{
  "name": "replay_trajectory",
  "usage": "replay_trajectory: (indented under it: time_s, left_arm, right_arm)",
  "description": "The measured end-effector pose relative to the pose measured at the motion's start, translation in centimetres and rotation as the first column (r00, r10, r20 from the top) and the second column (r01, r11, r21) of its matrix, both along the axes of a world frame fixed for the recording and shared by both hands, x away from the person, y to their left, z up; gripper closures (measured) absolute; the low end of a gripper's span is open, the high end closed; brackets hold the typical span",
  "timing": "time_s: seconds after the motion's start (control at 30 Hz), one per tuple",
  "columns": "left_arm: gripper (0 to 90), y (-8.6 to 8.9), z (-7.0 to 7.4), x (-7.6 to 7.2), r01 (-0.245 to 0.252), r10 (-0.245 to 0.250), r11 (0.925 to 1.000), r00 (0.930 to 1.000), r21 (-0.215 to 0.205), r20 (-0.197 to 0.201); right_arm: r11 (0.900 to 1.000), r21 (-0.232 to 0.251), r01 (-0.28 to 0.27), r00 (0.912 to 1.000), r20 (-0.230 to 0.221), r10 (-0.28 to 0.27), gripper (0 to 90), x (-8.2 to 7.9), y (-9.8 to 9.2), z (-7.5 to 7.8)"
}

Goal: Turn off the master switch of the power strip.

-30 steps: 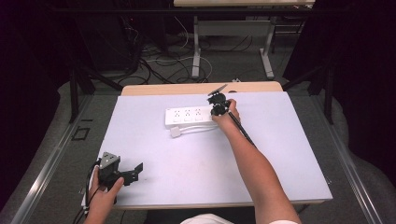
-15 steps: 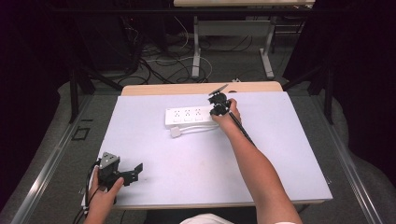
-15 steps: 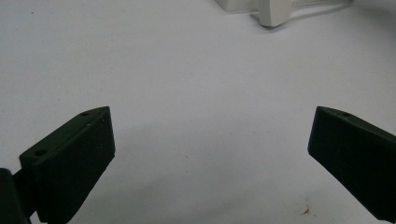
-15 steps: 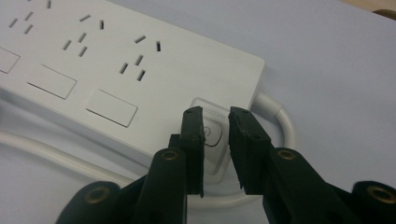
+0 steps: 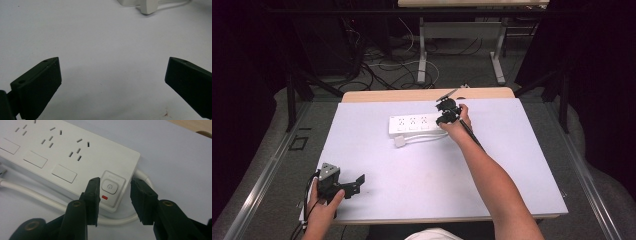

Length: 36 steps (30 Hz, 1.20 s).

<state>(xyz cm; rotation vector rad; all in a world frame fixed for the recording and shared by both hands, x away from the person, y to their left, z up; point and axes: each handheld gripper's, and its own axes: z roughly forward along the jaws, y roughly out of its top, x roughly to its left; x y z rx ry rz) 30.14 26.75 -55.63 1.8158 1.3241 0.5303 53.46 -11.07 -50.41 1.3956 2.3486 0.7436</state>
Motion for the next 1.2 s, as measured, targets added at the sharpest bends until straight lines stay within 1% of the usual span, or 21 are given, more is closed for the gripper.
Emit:
replay_trajectory:
  time_s: [0.03, 0.2, 0.23, 0.27, 0.3, 0.37, 0.4, 0.43, 0.47, 0.5, 0.53, 0.6, 0.67, 0.73, 0.77, 0.8, 0.83, 0.9, 1.07, 1.13, 1.2]
  left_arm:
    - [0.8, 0.0, 0.0, 0.0, 0.000, 0.000, 1.0000, 1.0000, 0.000, -0.001]
    - [0.8, -0.1, 0.0, 0.0, 0.000, 0.000, 1.0000, 1.0000, -0.004, 0.001]
    - [0.8, -0.1, 0.0, 0.0, 0.000, 0.000, 1.0000, 1.0000, -0.004, 0.002]
    - [0.8, -0.1, 0.0, 0.0, 0.000, 0.000, 1.0000, 1.0000, -0.004, 0.002]
    - [0.8, -0.1, 0.0, 0.1, 0.000, 0.000, 1.0000, 1.0000, -0.002, 0.004]
    - [0.8, -0.1, 0.0, 0.1, -0.001, 0.001, 1.0000, 1.0000, -0.004, 0.004]
    - [0.8, -0.1, 0.0, 0.1, -0.002, 0.002, 1.0000, 1.0000, -0.006, 0.003]
    - [0.8, -0.1, -0.1, 0.1, -0.002, 0.002, 1.0000, 1.0000, -0.006, 0.005]
    - [0.8, -0.1, 0.0, 0.1, 0.000, 0.000, 1.0000, 1.0000, -0.004, 0.003]
    - [0.8, -0.1, -0.1, 0.1, 0.000, 0.000, 1.0000, 1.0000, -0.003, 0.003]
    - [0.8, -0.1, 0.0, 0.1, 0.000, 0.000, 1.0000, 1.0000, -0.004, 0.001]
    - [0.8, -0.1, 0.0, 0.1, -0.002, 0.002, 1.0000, 1.0000, -0.004, 0.001]
    - [0.8, -0.1, 0.0, 0.1, -0.001, 0.001, 1.0000, 1.0000, -0.004, 0.002]
    - [0.8, -0.1, 0.0, 0.0, 0.001, -0.001, 1.0000, 1.0000, -0.003, 0.005]
    - [0.8, -0.1, 0.0, 0.0, 0.000, 0.000, 1.0000, 1.0000, -0.003, 0.004]
    - [0.8, -0.1, 0.0, 0.0, 0.001, -0.001, 1.0000, 1.0000, -0.002, 0.005]
    - [0.8, -0.1, 0.0, -0.1, 0.000, 0.000, 1.0000, 1.0000, -0.002, 0.006]
    - [0.8, 0.0, 0.0, 0.0, 0.000, 0.000, 1.0000, 1.0000, 0.000, 0.010]
    - [0.8, -0.2, 0.1, 0.0, 0.005, -0.005, 1.0000, 0.9999, 0.002, 0.011]
    - [0.8, -0.2, 0.1, -0.1, 0.006, -0.006, 1.0000, 0.9999, 0.001, 0.012]
    - [0.8, -0.1, 0.2, -0.1, 0.007, -0.007, 1.0000, 0.9999, 0.002, 0.013]
  right_arm:
    - [1.000, 0.002, -0.018, 0.9998, 0.012, 0.018, 58.4, 0.1, 0.0, -0.1]
    - [0.999, -0.034, -0.035, 0.9994, 0.005, 0.035, 55.8, -0.2, 0.1, 0.0]
    - [0.999, -0.026, -0.034, 0.9994, -0.002, 0.034, 55.4, -0.3, 0.2, 0.1]
    - [0.999, -0.002, -0.042, 0.9991, 0.010, 0.042, 54.2, -0.3, 0.3, -0.1]
    - [0.999, -0.019, -0.039, 0.9992, -0.002, 0.039, 53.4, -0.4, 0.3, 0.1]
    - [0.999, -0.023, -0.042, 0.9991, -0.001, 0.042, 51.4, -0.6, 0.3, 0.3]
    - [0.999, -0.034, -0.039, 0.9990, -0.021, 0.038, 50.0, -0.7, 0.4, 0.6]
    - [0.999, -0.009, -0.042, 0.9990, 0.016, 0.042, 49.1, -0.7, 0.5, 0.3]
    - [0.999, -0.013, -0.041, 0.9991, 0.007, 0.041, 48.6, -0.9, 0.5, 0.5]
    - [0.998, -0.028, -0.047, 0.9987, 0.015, 0.048, 47.6, -0.9, 0.5, 0.5]
    - [0.998, -0.029, -0.055, 0.9984, 0.011, 0.056, 47.0, -1.0, 0.6, 0.6]
    - [0.998, -0.014, -0.057, 0.9980, 0.028, 0.057, 45.5, -1.1, 0.7, 0.6]
    - [0.999, -0.023, -0.044, 0.9988, 0.022, 0.045, 43.9, -1.3, 0.7, 0.8]
    - [0.999, -0.016, -0.039, 0.9990, 0.022, 0.039, 42.5, -1.3, 0.8, 0.8]
    - [0.999, 0.016, -0.036, 0.9993, 0.012, 0.036, 42.3, -1.3, 0.7, 0.7]
    - [1.000, -0.005, -0.029, 0.9994, -0.019, 0.029, 40.6, -1.4, 0.6, 0.9]
    - [0.999, 0.012, -0.037, 0.9993, 0.001, 0.037, 38.5, -1.4, 0.6, 0.7]
    - [0.999, -0.011, -0.034, 0.9994, 0.005, 0.034, 35.1, -1.6, 0.6, 0.8]
    - [0.999, 0.047, -0.008, 1.0000, 0.003, 0.008, 23.1, -1.7, 0.5, 1.1]
    - [0.999, 0.047, 0.000, 0.9999, 0.017, -0.001, 18.8, -1.7, 0.4, 1.0]
    - [0.999, 0.037, 0.000, 1.0000, 0.004, 0.000, 15.7, -1.8, 0.2, 1.1]
